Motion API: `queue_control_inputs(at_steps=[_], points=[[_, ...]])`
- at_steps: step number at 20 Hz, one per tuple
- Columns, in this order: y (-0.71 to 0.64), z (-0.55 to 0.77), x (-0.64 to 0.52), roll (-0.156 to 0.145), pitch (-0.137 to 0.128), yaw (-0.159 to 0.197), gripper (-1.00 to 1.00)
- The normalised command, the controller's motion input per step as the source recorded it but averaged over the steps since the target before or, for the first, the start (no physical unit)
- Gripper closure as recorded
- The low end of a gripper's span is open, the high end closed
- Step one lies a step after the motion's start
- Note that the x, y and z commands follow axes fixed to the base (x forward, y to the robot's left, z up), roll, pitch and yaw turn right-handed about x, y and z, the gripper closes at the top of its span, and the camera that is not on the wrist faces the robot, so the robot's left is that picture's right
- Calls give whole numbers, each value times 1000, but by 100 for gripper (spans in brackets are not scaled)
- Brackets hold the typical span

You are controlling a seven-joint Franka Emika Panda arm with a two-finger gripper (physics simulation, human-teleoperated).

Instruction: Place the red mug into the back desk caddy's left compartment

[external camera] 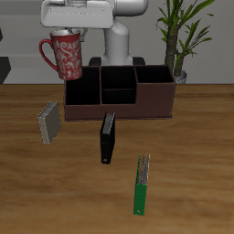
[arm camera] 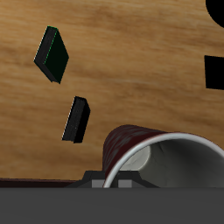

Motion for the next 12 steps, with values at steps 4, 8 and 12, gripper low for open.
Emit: queue_control_inputs(at_steps=[4, 8, 12], points=[[245, -123, -435, 4, -2, -7, 100], [335, -100, -437, 39, -23, 20, 100], [284, -66, -384, 32, -4, 3, 100]])
